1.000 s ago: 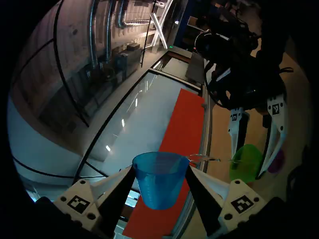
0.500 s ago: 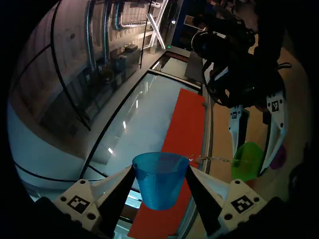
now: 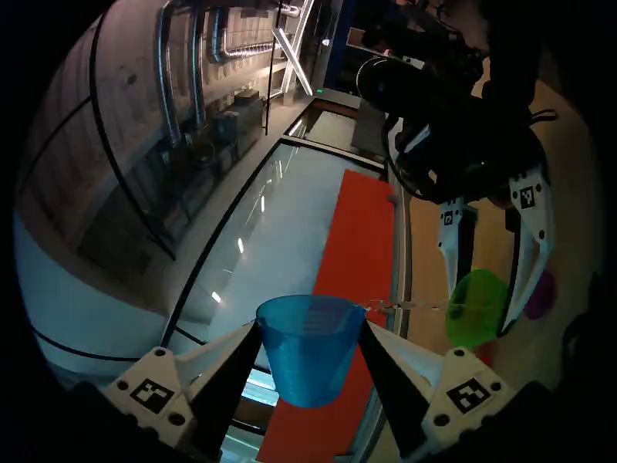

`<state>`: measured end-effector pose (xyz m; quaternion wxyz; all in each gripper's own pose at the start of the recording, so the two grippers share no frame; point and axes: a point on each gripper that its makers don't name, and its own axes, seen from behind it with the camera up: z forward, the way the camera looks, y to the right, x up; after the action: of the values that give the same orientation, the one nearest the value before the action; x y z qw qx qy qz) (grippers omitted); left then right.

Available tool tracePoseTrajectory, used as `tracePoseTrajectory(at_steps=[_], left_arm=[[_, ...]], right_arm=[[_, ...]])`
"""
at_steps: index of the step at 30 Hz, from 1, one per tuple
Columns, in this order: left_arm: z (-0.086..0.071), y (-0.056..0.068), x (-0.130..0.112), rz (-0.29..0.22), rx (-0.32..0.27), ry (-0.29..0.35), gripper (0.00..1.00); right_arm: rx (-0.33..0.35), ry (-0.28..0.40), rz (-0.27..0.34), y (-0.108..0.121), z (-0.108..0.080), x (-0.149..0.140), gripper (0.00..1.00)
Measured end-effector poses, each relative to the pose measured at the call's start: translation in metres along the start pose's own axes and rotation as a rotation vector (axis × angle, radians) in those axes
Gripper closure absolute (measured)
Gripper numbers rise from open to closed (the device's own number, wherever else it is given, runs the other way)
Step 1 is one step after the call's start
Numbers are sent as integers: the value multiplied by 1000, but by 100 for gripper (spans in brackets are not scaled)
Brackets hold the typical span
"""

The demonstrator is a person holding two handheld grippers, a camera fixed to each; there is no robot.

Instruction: Pour water

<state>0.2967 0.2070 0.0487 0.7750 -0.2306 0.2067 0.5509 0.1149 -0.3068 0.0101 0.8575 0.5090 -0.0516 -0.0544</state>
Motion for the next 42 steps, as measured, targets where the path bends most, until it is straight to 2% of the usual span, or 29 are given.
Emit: tracePoseTrajectory(at_steps=[17, 29, 42], left_arm=[[2, -8, 4, 49, 5, 5, 13], [4, 0, 8, 98, 0, 16, 13], [1, -5, 11, 144, 10, 16, 13]], right_arm=[[-6, 2, -6, 1, -1, 3, 9], [-8, 5, -7, 1, -2, 2, 9], [-9, 4, -15, 1, -2, 4, 10]])
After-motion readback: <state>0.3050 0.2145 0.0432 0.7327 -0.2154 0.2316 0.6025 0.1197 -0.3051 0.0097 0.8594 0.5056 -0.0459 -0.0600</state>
